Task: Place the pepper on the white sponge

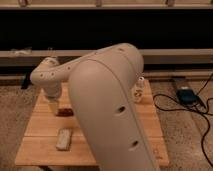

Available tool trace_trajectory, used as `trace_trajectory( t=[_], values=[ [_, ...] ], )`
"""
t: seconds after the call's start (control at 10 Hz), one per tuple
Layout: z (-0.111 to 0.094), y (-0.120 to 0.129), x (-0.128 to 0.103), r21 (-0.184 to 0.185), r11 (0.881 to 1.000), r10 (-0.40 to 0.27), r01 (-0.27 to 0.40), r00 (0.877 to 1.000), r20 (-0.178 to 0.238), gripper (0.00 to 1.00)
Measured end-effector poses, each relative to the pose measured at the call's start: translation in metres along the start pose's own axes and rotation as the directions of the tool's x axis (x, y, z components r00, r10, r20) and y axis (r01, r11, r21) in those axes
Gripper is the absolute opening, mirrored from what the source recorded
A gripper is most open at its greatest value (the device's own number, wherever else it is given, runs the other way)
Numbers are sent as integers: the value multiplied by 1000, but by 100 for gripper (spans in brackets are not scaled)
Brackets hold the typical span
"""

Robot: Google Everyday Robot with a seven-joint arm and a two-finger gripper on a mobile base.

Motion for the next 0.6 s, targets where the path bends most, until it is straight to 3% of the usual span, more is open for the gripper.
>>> trace_trajectory(
  t=[0.3,0.6],
  values=[
    [39,-8,-5,-48,999,-20,19,999,-32,80],
    [57,-1,14,-94,996,-9,2,997,-75,80]
  ],
)
